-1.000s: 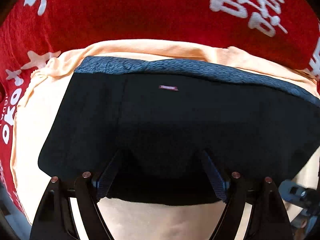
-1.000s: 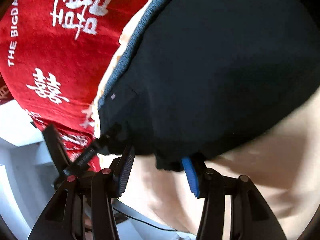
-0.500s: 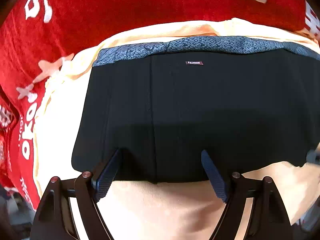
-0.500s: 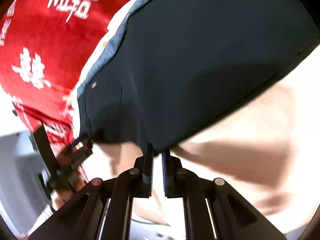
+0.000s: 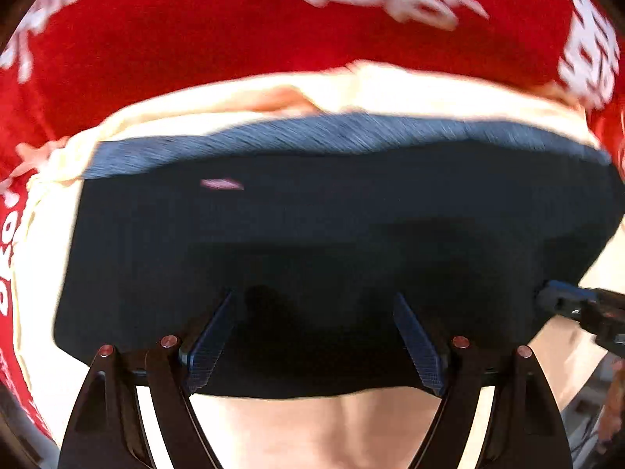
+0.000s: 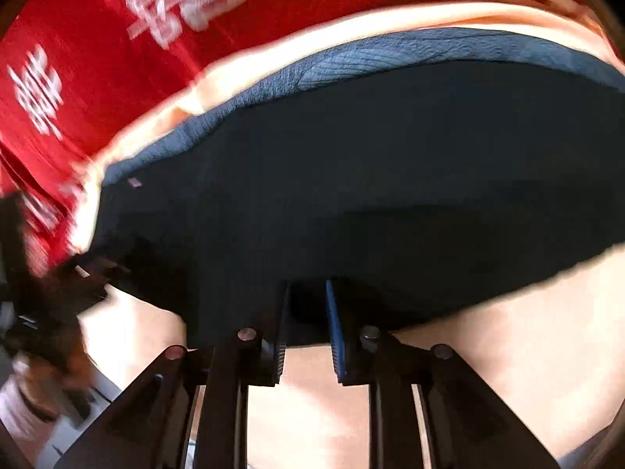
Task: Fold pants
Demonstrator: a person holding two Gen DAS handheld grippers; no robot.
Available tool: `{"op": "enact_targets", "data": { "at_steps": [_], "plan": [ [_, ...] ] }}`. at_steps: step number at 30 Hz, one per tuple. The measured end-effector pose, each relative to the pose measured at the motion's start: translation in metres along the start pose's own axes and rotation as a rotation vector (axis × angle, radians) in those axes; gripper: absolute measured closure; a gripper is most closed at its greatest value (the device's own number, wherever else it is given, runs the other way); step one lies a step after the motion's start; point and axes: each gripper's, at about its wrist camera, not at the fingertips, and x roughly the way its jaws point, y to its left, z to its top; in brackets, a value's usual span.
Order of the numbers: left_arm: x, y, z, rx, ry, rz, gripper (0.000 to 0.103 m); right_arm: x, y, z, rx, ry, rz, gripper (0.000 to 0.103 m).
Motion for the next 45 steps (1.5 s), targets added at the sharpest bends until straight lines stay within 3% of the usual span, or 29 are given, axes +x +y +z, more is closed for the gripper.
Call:
{"op": "enact_targets", "data": {
  "at_steps": [2,5,8,12,15,16,18,19,23,27,31,37,40,45],
  "plan": [
    [-0.002,-0.011,0.003,0.013,-0.005,-0.004,0.02,-0.007,-0.004,-0.002,0.039,0.056,0.014,0.082],
    [-0.014,-0.015,0.031,-0.019,-0.052,-0.029,0.02,-0.031,-0.003,0.017,-0.011,-0.023,-0.017,0.082],
    [-0.015,-0.022,0.07,-0.039,-0.093,-0.017,0.02,-0.042,-0.012,0.064,-0.023,-0.078,-0.048,0.076],
    [0.01,-0.043,0.112,-0.064,-0.093,-0.004,0.02,-0.024,-0.013,0.118,-0.049,-0.091,-0.065,0.073],
    [0.039,-0.059,0.118,-0.077,-0.063,0.058,0.02,0.001,-0.019,0.136,-0.089,-0.059,-0.134,0.073],
    [0.049,-0.055,0.117,-0.102,-0.054,0.054,0.016,0.008,-0.025,0.139,-0.09,-0.053,-0.142,0.074],
    [0.054,-0.042,0.114,-0.172,-0.069,0.041,0.003,0.004,-0.045,0.143,-0.079,-0.082,-0.049,0.077],
    [0.056,-0.036,0.114,-0.195,-0.062,0.018,0.003,-0.001,-0.052,0.145,-0.073,-0.098,-0.06,0.077],
    [0.052,-0.034,0.116,-0.173,-0.054,0.041,0.003,-0.023,-0.098,0.159,0.032,-0.174,-0.199,0.077],
    [0.034,-0.047,0.122,-0.135,-0.059,0.093,0.003,-0.055,-0.133,0.149,0.148,-0.205,-0.232,0.073],
    [0.01,-0.079,0.119,-0.064,-0.075,0.101,0.003,-0.081,-0.144,0.111,0.182,-0.212,-0.204,0.058],
    [-0.017,-0.115,0.104,-0.008,-0.074,0.07,0.003,-0.115,-0.193,0.061,0.299,-0.22,-0.173,0.058],
    [-0.034,-0.162,0.088,0.046,-0.082,0.049,0.003,-0.128,-0.215,0.06,0.319,-0.249,-0.204,0.058],
    [-0.017,-0.234,0.109,0.068,-0.079,-0.014,0.003,-0.153,-0.258,0.095,0.288,-0.304,-0.241,0.059]
  ]
}}
